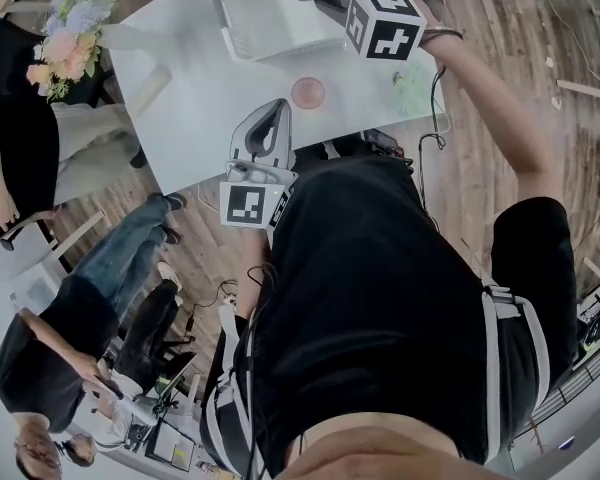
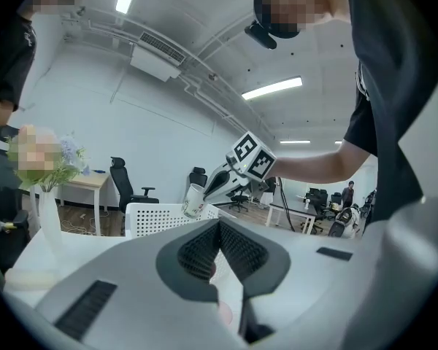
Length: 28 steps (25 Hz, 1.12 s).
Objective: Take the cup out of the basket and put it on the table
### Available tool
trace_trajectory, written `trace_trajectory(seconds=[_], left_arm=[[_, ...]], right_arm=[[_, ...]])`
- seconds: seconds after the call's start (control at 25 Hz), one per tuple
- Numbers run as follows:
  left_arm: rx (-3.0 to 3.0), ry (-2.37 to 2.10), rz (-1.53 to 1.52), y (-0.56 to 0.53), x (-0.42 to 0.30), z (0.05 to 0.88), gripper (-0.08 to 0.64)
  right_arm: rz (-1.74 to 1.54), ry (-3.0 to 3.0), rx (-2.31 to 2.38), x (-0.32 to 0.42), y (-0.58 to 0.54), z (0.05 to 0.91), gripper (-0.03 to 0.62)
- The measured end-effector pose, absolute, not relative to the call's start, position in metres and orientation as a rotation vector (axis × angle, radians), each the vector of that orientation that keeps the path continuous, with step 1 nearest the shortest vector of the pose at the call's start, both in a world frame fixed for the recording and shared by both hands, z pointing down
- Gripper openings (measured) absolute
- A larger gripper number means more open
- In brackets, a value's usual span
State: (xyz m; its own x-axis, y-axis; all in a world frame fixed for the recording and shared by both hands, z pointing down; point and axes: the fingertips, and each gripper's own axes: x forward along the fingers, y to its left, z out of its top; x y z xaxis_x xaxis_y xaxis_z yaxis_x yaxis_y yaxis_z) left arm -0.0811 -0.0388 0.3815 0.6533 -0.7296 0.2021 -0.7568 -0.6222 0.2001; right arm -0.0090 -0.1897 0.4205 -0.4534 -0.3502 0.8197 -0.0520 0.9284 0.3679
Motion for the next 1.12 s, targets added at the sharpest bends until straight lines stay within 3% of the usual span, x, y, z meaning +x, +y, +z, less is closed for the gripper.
trace_trajectory(seconds=[1.12], left_arm=[[2.663,-1.157,0.127,-0.04,-0.055,0.371,0.02]], right_arm=[[0.258,-2.892,0.654,0.013,-0.03,0.38,0.025]])
